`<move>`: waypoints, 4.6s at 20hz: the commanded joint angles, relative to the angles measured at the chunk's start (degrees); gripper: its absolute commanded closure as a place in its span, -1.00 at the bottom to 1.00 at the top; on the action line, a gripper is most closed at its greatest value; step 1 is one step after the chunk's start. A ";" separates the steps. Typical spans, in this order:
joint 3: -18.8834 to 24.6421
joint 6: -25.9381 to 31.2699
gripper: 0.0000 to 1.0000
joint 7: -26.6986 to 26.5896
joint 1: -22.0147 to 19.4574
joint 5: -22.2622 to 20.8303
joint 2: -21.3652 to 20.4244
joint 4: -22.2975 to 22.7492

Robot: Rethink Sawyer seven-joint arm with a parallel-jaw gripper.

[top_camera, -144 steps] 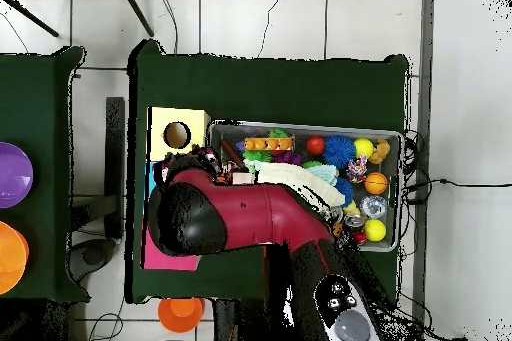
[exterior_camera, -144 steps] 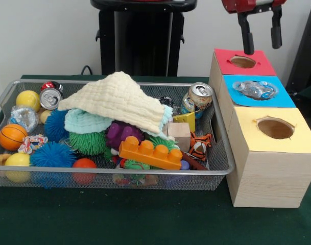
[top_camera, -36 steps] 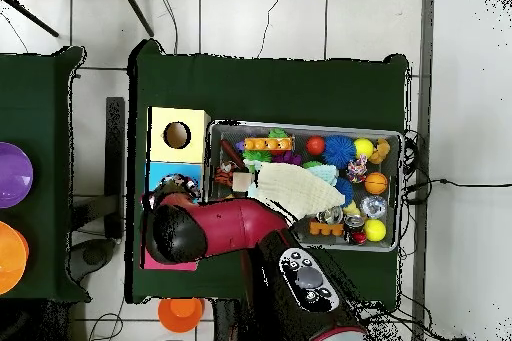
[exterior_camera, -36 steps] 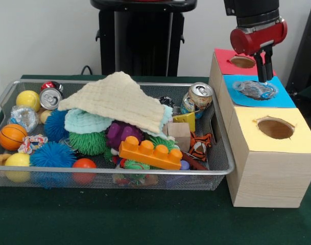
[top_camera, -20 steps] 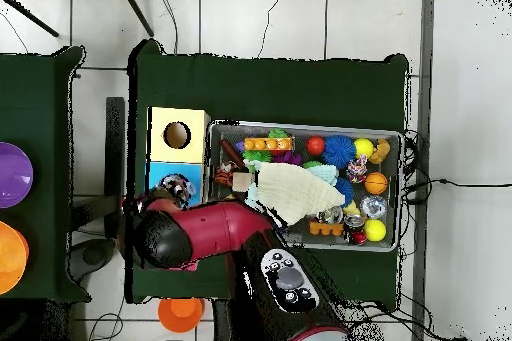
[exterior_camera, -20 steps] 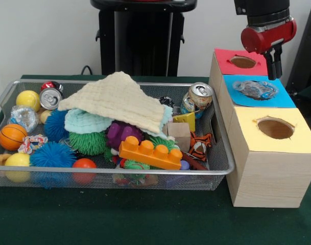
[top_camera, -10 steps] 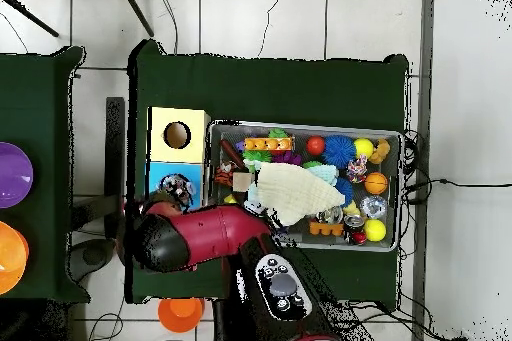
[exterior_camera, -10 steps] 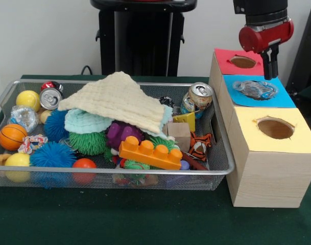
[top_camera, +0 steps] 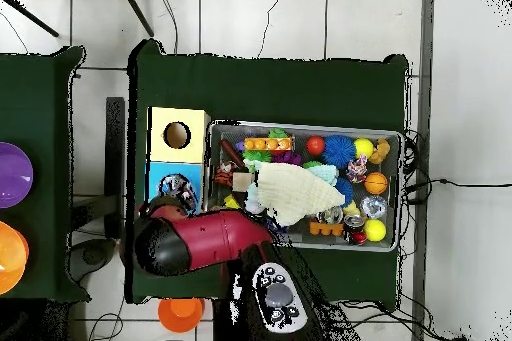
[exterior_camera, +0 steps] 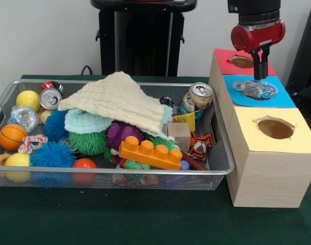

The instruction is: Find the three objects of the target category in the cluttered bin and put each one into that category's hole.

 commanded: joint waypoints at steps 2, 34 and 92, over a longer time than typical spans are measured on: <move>-3.60 2.78 1.00 6.48 0.39 -2.45 0.58 -2.87; -1.81 -7.51 1.00 7.59 -0.77 -3.18 2.03 -2.92; -3.96 2.35 1.00 6.21 0.55 -1.26 2.47 -2.03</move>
